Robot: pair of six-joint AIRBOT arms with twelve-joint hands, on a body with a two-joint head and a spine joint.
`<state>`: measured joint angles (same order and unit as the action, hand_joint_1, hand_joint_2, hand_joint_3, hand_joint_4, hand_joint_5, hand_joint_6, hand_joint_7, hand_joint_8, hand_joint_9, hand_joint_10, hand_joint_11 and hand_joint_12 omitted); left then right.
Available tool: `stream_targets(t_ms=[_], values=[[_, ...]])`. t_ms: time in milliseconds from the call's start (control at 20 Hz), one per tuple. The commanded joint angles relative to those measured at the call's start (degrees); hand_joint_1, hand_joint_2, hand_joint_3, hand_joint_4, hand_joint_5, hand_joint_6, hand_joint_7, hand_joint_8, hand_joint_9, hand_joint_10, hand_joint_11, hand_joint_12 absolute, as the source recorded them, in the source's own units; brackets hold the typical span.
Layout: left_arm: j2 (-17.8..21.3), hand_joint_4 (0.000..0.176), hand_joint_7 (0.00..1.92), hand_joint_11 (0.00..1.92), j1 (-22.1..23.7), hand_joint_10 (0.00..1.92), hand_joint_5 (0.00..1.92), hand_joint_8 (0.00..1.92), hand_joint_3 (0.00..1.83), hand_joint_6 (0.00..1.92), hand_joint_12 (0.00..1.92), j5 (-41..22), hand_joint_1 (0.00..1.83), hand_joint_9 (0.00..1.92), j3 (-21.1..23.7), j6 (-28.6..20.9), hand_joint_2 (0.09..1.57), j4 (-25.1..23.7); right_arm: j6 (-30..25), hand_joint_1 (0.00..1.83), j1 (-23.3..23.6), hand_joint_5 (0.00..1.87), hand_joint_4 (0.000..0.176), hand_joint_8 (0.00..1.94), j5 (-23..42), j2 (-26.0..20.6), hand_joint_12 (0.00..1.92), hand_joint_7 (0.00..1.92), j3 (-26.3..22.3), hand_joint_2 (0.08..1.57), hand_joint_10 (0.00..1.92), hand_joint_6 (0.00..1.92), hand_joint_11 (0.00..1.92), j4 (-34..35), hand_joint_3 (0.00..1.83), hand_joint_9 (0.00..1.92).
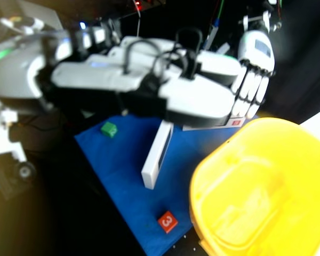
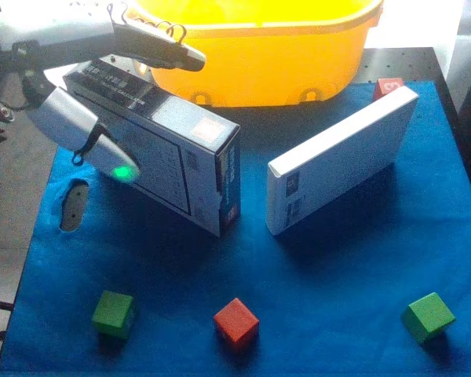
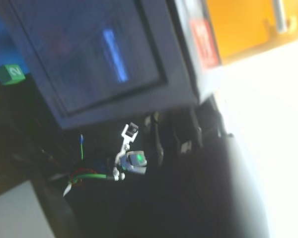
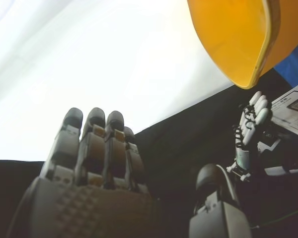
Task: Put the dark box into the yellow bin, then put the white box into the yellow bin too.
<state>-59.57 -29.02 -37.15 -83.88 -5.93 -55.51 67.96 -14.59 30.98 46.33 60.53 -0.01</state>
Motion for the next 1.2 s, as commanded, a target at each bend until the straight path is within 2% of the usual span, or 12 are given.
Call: stream_targets(t_ms=[0,50,200,300,350,550,650,700,900,1000,1100,1150], values=[[-0.53,0.000,0.60,0.20,0.06,0.00,0.59,0.01,0.00,0.00,0.57,-2.60,1.07,0.56,-0.56,-0.35,0.70,3.18,-0.01,0.10,0.23,0.11,0.000,0.00,7.06,-0.04,0.23,0.26,0.02,1.10,0.00,0.00,0.00,0.34,0.00,0.20],[-1.04,0.000,0.69,0.07,-0.18,0.00,0.64,0.00,0.00,0.00,0.64,-2.50,1.09,0.60,-1.11,-0.35,0.73,3.49,-0.01,0.12,0.23,0.10,0.000,0.00,7.07,-0.06,0.26,0.25,0.00,1.12,0.00,0.00,0.00,0.35,0.00,0.20],[-2.45,0.000,0.99,0.61,-0.50,0.09,0.94,0.07,0.02,0.06,0.66,-1.82,1.21,0.94,-2.46,-0.35,0.83,3.76,-0.01,0.09,0.23,0.11,0.000,0.00,7.07,-0.11,0.32,0.26,-0.02,1.14,0.00,0.00,0.00,0.38,0.00,0.22],[-3.67,0.024,1.22,0.89,-1.00,0.24,1.24,0.54,0.00,0.53,1.19,-1.71,1.27,1.27,-3.88,-0.35,1.00,4.81,-0.02,0.07,0.23,0.12,0.000,0.00,7.08,-0.11,0.35,0.24,-0.09,1.12,0.00,0.00,0.00,0.41,0.00,0.21],[-4.15,0.000,1.08,0.99,-1.28,1.20,1.30,1.02,0.00,0.23,1.76,-1.72,1.29,1.13,-4.51,-0.35,1.04,5.48,-0.02,0.08,0.23,0.12,0.002,0.00,7.08,-0.13,0.31,0.24,-0.13,1.11,0.00,0.00,0.00,0.41,0.00,0.20],[-4.55,0.000,1.17,0.92,-1.79,1.01,1.15,0.71,0.00,0.51,1.17,-1.31,1.40,1.07,-4.97,0.22,1.03,6.38,-0.02,0.11,0.20,0.12,0.006,0.00,7.09,-0.30,0.27,0.24,-0.24,1.10,0.00,0.00,0.00,0.47,0.00,0.17],[-4.49,0.000,1.15,0.90,-1.78,1.03,1.13,0.75,0.00,0.50,1.16,-1.57,1.40,1.07,-4.81,0.53,1.04,6.77,-0.02,0.10,0.09,0.12,0.007,0.00,7.10,-0.31,0.30,0.24,-0.26,1.10,0.01,0.00,0.00,0.52,0.00,0.19],[-4.29,0.000,1.13,0.97,-1.78,1.28,1.24,0.96,0.00,0.27,1.55,-1.71,1.32,1.09,-4.59,0.93,1.04,7.11,-0.02,0.10,0.04,0.14,0.000,0.00,7.10,-0.32,0.38,0.26,-0.27,1.09,0.01,0.00,0.00,0.56,0.00,0.22],[-2.80,0.000,1.21,0.99,-1.76,0.97,1.12,0.60,0.00,0.53,1.03,-3.26,1.40,1.12,-3.03,1.45,1.03,8.36,-0.02,0.08,-0.12,0.13,0.000,0.00,7.11,-0.29,0.40,0.29,-0.29,1.11,0.00,0.00,0.00,0.69,0.00,0.25],[-1.28,0.000,1.20,1.02,-1.17,0.78,1.20,0.77,0.00,0.43,1.16,-4.30,1.31,1.14,-1.52,1.80,1.02,8.74,-0.02,0.06,-0.20,0.13,0.000,0.00,7.11,-0.27,0.30,0.30,-0.28,1.09,0.00,0.01,0.00,0.70,0.00,0.25],[0.67,0.000,1.10,0.97,0.02,1.17,1.25,1.04,0.00,0.24,1.56,-5.45,1.29,1.09,0.28,2.36,1.05,9.25,-0.02,0.04,-0.24,0.13,0.000,0.00,7.11,-0.25,0.22,0.28,-0.26,1.07,0.00,0.00,0.00,0.72,0.00,0.24],[1.79,0.000,1.00,1.07,0.91,1.77,1.35,1.61,0.00,0.25,1.85,-6.27,1.24,1.08,1.35,2.91,0.99,9.50,-0.02,0.05,-0.30,0.14,0.000,0.00,7.11,-0.24,0.33,0.30,-0.26,1.09,0.00,0.00,0.00,0.72,0.00,0.27]])
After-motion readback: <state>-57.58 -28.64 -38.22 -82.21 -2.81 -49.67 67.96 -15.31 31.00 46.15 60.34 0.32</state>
